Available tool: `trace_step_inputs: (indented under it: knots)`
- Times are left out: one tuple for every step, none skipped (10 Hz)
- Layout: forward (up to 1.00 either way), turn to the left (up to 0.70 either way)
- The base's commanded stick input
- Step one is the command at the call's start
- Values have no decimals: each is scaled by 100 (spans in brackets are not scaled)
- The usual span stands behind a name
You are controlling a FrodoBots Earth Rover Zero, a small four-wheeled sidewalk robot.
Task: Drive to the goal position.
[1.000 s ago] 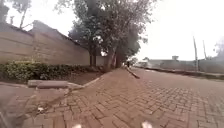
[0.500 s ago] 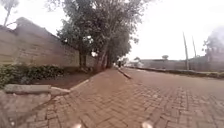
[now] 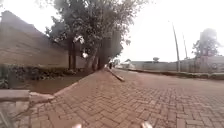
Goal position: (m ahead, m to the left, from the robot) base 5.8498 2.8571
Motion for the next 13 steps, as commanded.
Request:
trace_step_inputs:
  knots:
    - [70, -35]
    - [70, -35]
    - [70, -35]
    - [70, -35]
    - [70, -35]
    - [70, -35]
    - [70, 1]
    - [70, 2]
    - [70, -2]
    - [70, -20]
    - [70, -35]
    - [70, -35]
    - [70, -35]
